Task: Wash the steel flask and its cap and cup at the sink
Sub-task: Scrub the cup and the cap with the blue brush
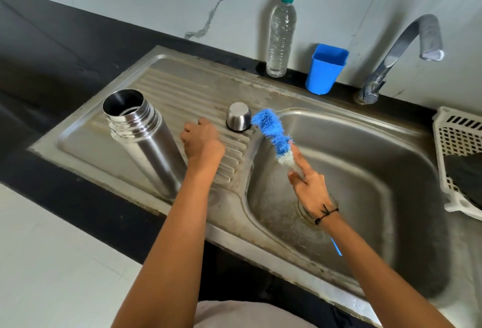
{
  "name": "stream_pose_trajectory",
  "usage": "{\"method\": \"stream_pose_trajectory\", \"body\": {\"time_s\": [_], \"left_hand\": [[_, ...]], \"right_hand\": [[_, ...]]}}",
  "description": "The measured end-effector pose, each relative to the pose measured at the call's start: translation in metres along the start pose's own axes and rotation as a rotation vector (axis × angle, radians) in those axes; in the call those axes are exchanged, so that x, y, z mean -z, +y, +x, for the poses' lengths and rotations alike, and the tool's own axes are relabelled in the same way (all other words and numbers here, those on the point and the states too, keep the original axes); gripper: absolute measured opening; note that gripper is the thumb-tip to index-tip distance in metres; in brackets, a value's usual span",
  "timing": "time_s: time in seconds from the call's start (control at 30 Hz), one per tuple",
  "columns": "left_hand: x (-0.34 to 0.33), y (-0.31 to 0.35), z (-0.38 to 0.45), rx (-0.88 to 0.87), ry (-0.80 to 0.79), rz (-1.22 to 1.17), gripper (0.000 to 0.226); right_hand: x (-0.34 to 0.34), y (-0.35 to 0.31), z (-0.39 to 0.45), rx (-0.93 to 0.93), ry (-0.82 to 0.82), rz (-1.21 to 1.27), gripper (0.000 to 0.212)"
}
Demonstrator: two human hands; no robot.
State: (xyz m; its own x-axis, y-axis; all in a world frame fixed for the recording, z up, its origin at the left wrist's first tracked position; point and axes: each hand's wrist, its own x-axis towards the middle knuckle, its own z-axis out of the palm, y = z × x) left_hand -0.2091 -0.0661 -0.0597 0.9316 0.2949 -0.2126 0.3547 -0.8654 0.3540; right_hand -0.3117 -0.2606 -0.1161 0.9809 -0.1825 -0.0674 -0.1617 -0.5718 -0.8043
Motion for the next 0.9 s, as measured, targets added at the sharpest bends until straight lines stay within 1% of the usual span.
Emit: {"method": "stream_pose_trajectory", "body": {"time_s": [0.1, 0.17, 0.27, 0.4, 0.43, 0.47, 0.53, 0.6, 0.77, 0.83, 0.9], "left_hand": [[0.018, 0.012, -0.004, -0.116, 0.012, -0.214, 0.051], [0.024, 0.030, -0.009, -0.207, -0.040, -0.460, 0.050], [0.022, 0.064, -0.026, -0.236, -0.205, -0.872, 0.039], [0.015, 0.112, -0.042, -0.214, -0.464, -1.216, 0.019], [0.014, 0.121, -0.045, -0.186, -0.514, -1.284, 0.019], [0.013, 0.130, -0.047, -0.158, -0.562, -1.337, 0.025], [0.012, 0.142, -0.051, -0.124, -0.625, -1.377, 0.038], [0.007, 0.149, -0.050, -0.098, -0.647, -1.386, 0.041], [-0.001, 0.148, -0.046, -0.078, -0.678, -1.373, 0.031], [-0.003, 0.146, -0.042, -0.068, -0.672, -1.373, 0.026], [-0.005, 0.144, -0.038, -0.058, -0.667, -1.382, 0.024]], "right_hand": [[0.015, -0.005, 0.003, -0.010, 0.064, -0.006, 0.072], [0.032, -0.012, 0.012, -0.011, 0.157, -0.035, 0.071], [0.064, -0.026, 0.035, -0.007, 0.280, -0.113, 0.070], [0.106, -0.053, 0.071, -0.025, 0.332, -0.305, 0.069], [0.113, -0.060, 0.082, -0.047, 0.322, -0.361, 0.069], [0.119, -0.066, 0.093, -0.078, 0.305, -0.415, 0.069], [0.129, -0.075, 0.118, -0.123, 0.262, -0.501, 0.068], [0.135, -0.080, 0.143, -0.144, 0.222, -0.591, 0.066], [0.136, -0.093, 0.186, -0.206, 0.055, -0.821, 0.052], [0.138, -0.098, 0.193, -0.226, 0.043, -0.858, 0.048], [0.138, -0.098, 0.196, -0.221, 0.078, -0.883, 0.044]]}}
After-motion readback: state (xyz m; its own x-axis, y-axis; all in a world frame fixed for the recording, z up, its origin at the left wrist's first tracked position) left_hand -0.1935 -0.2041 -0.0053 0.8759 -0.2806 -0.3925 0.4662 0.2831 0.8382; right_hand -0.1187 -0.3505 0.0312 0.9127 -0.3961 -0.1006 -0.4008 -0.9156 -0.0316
